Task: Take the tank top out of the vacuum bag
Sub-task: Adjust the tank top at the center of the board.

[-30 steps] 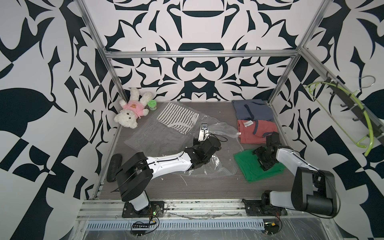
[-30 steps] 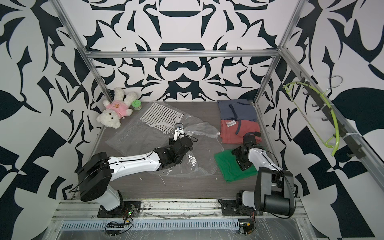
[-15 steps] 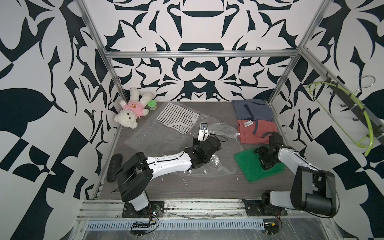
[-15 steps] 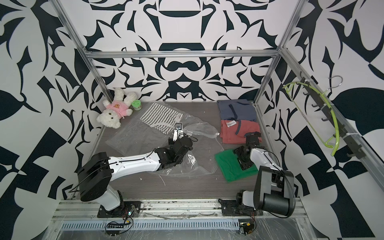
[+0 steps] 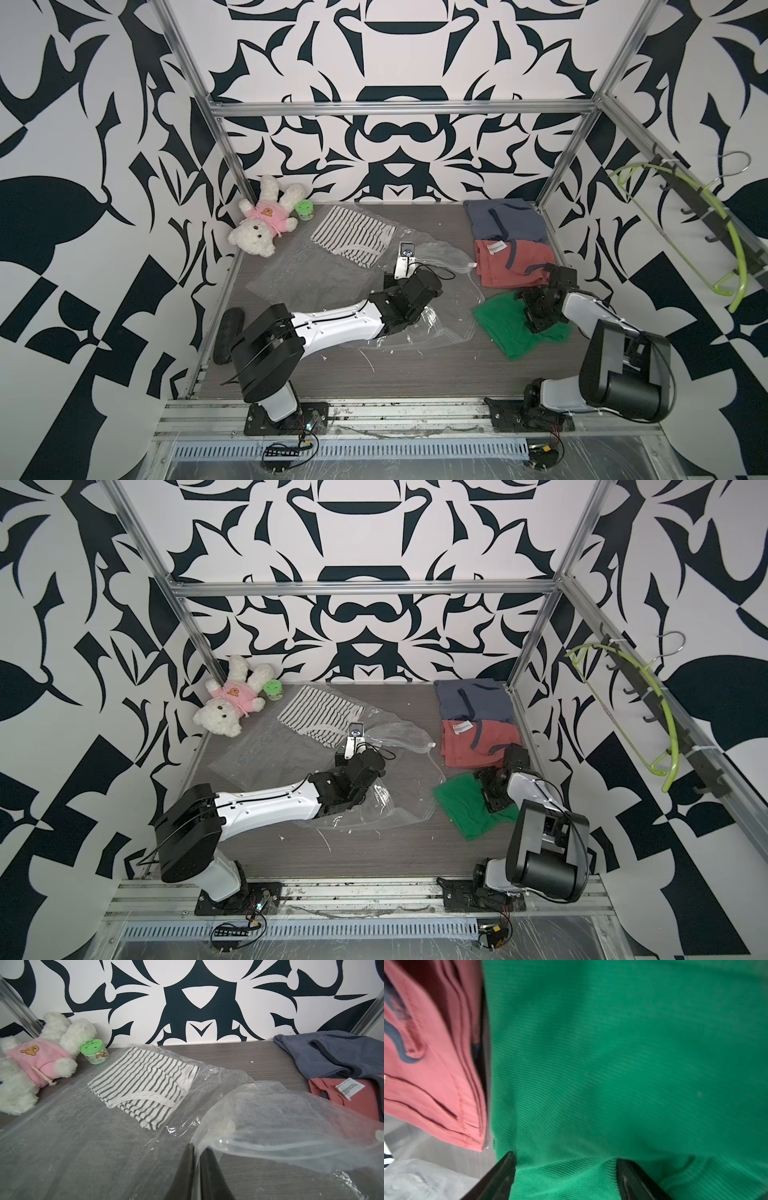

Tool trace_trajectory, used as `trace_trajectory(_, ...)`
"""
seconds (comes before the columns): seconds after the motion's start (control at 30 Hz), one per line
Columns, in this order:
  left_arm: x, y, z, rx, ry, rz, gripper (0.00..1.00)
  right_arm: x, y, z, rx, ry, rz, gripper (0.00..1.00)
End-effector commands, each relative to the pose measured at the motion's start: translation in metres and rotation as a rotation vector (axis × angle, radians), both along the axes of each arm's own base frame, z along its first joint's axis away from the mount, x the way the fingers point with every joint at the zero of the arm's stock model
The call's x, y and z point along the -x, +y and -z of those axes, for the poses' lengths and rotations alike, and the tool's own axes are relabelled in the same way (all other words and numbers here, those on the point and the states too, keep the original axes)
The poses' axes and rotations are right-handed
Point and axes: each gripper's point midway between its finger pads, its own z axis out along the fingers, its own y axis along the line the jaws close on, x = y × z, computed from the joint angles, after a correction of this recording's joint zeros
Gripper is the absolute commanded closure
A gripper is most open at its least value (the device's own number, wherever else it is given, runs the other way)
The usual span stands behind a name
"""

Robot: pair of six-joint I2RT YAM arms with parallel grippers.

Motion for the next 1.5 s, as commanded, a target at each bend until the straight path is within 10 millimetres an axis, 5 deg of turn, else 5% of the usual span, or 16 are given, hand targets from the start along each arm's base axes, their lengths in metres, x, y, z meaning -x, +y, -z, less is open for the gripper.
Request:
trace_trajectory(0.0, -0.004, 0.007, -0.016, 0.019, -0.032, -0.045, 0.89, 0.011, 0.002, 0.026, -0.015, 0.074, -0.008, 0.22)
trace_trajectory(0.4, 0.0, 0.019, -0.04, 0.037, -0.086, -0.054, 0.89, 0.0, -0.014, 0.014, 0.037, 0.062, 0.039, 0.22)
trace_trajectory(0.63, 0.0, 0.023, -0.043, 0.047, -0.098, -0.054, 0.89, 0.021, -0.011, 0.005, 0.031, 0.079, 0.115, 0.22)
trace_trajectory(0.83, 0.001, 0.027, -0.043, 0.056, -0.105, -0.054, 0.89, 0.046, -0.035, -0.039, 0.23, 0.057, 0.146, 0.22)
trace_trajectory(0.97, 0.0, 0.025, -0.041, 0.06, -0.101, -0.04, 0.89, 0.045, -0.044, -0.068, 0.335, -0.006, 0.099, 0.24)
trace_trajectory(1.13, 0.0, 0.022, -0.042, 0.058, -0.096, -0.022, 0.89, 0.037, -0.007, -0.084, 0.464, 0.023, -0.166, 0.25)
trace_trajectory(1.27, 0.0, 0.021, -0.042, 0.065, -0.089, -0.007, 0.88, 0.047, 0.039, -0.06, 0.366, 0.122, -0.383, 0.26)
trace_trajectory(1.47, 0.002, 0.029, -0.04, 0.075, -0.084, -0.029, 0.89, 0.054, 0.067, -0.029, 0.239, 0.131, -0.493, 0.38)
